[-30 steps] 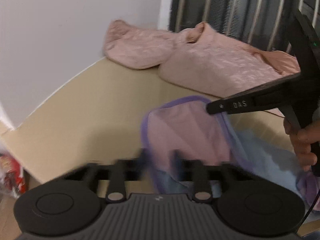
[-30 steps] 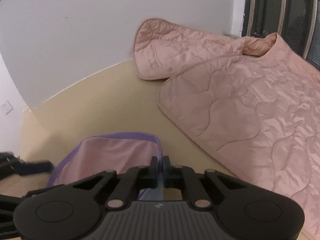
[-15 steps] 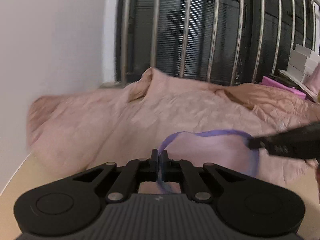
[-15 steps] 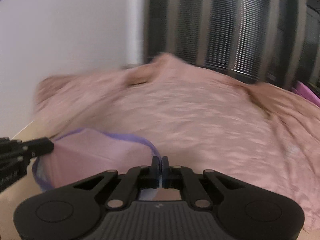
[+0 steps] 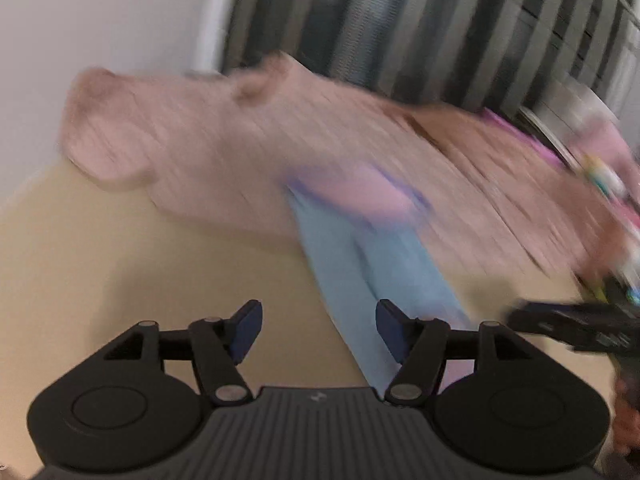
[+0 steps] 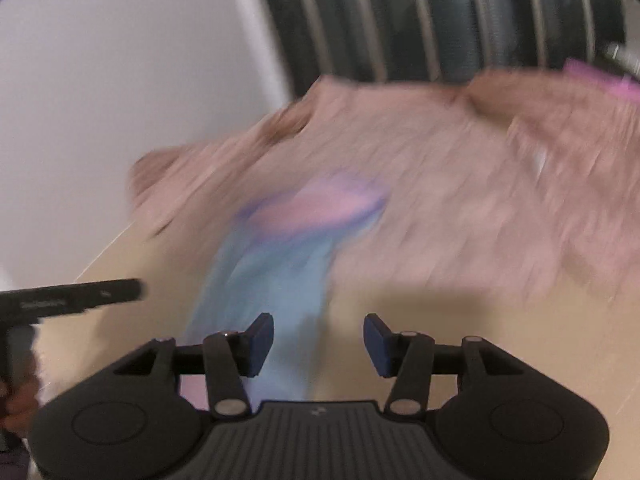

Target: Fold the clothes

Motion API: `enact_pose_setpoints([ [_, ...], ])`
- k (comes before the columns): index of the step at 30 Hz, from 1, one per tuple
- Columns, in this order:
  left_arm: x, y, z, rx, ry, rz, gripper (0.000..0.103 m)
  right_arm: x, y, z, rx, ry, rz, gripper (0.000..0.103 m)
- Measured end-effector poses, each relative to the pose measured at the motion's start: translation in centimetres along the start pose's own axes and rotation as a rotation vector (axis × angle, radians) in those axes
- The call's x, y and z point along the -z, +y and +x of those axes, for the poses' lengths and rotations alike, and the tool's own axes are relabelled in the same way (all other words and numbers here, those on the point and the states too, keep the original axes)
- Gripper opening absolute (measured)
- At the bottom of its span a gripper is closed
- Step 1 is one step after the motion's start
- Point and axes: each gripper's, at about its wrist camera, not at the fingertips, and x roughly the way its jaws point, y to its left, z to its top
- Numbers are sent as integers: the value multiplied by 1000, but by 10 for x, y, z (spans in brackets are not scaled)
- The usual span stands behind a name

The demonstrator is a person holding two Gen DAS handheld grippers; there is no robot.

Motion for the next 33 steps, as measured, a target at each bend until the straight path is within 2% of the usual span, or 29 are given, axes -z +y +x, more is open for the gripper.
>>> enact_pose_setpoints([
  [2,24,-16,-4,53,54,30,64,26,4,-5,-21,22,21,49],
  [4,37,-29,-2,94,75,62,64,46,9,-8,-21,25,33,46],
  [5,41,-33,-2,93,82,75,64,53,10,-8,-8,33,50,33],
  [6,45,-37,-1,89,88,87,64,61,13,-6,19,50,66,13],
  [7,48,-41,0,79,93,98,61,67,18,-5,53,39,65,10],
  [9,53,-46,-1,67,106,115,56,81,32,-13,98,29,57,10],
  [13,63,-54,-15,88,109,146,53,105,59,-35,64,51,82,11],
  [14,66,-55,-19,80,107,160,53,110,65,-42,52,46,72,14],
  [16,73,-55,-25,59,109,179,54,114,65,-54,57,9,81,32],
  [17,76,-54,-27,55,109,175,54,113,62,-59,64,-14,90,46],
  [19,77,-49,-31,62,107,158,54,112,56,-68,75,-58,104,48],
  [21,76,-44,-34,64,100,149,54,107,50,-69,65,-62,74,47],
  [26,75,-41,-33,52,97,134,54,91,41,-50,-47,-68,26,44],
  [28,74,-43,-32,46,92,137,53,79,35,-27,-79,-44,35,34],
  [29,75,-45,-30,34,88,142,53,75,35,-14,-73,-19,28,14],
  [30,76,-46,-29,19,84,147,53,72,35,-1,-68,7,21,5],
  [33,78,-48,-24,-48,67,158,54,61,40,20,-30,15,-14,9],
])
